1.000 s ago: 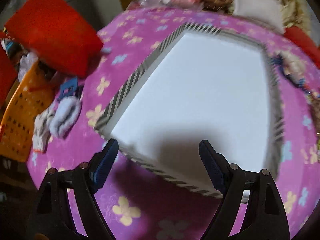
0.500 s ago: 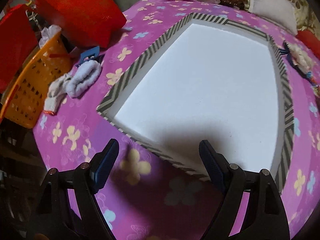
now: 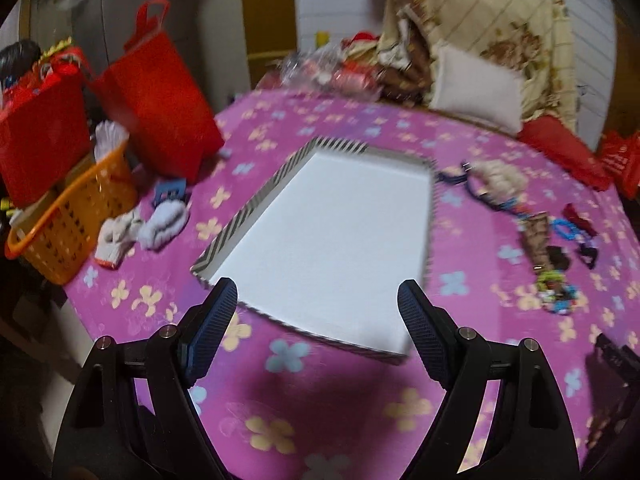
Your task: Organize jewelry
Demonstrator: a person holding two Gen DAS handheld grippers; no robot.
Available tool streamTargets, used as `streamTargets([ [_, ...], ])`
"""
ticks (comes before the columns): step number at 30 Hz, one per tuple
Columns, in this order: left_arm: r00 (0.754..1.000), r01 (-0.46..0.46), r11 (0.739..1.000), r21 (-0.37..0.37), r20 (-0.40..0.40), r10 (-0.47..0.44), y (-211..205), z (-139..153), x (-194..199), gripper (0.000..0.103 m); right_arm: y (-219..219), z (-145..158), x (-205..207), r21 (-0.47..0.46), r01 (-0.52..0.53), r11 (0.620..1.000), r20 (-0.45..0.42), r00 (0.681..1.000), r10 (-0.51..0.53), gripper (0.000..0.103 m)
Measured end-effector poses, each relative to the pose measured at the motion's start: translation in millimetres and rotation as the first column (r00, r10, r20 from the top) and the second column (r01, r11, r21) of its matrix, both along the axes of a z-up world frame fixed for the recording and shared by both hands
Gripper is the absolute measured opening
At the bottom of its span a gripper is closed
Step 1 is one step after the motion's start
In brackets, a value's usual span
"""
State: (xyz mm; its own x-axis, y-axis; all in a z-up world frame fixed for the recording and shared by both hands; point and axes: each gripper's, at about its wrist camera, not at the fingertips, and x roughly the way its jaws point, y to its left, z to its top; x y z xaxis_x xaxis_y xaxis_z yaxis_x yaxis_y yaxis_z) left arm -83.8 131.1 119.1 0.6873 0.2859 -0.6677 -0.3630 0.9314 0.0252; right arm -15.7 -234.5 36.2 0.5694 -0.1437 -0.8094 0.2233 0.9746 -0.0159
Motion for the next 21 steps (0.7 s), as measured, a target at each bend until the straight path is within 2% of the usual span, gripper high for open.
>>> streamTargets([
  [4, 0.998, 0.036, 0.999, -0.001, 0.049, -0.036, -17, 11, -10, 0.083, 4, 14, -25, 0.015, -0.003, 1.0, 0.092, 0.996, 0.001, 0.071],
  [8, 0.994, 0.076, 0.995, 0.065, 0.078, -0.081, -33, 17, -5, 0.083, 12, 28, -34, 0.032, -0.03, 0.999, 0.12, 0.992, 0.026, 0.071],
  [10, 0.991, 0.111, 0.988, 0.109, 0.059, -0.118, -42, 21, 4, 0.083, 15, 36, -36, 0.038, -0.046, 0.998, 0.123, 0.991, 0.042, 0.071],
  [14, 0.984, 0.169, 0.976, 0.138, 0.035, -0.175, -60, 26, 20, 0.083, 22, 45, -40, 0.034, -0.078, 0.996, 0.128, 0.989, 0.073, 0.071],
  [17, 0.978, 0.204, 0.971, 0.124, 0.027, -0.208, -76, 25, 22, 0.083, 30, 48, -47, 0.042, -0.094, 0.995, 0.125, 0.988, 0.089, 0.071],
  [21, 0.974, 0.224, 0.971, 0.084, 0.01, -0.226, -90, 9, 12, 0.083, 40, 47, -50, 0.026, -0.125, 0.992, 0.108, 0.987, 0.122, 0.071],
])
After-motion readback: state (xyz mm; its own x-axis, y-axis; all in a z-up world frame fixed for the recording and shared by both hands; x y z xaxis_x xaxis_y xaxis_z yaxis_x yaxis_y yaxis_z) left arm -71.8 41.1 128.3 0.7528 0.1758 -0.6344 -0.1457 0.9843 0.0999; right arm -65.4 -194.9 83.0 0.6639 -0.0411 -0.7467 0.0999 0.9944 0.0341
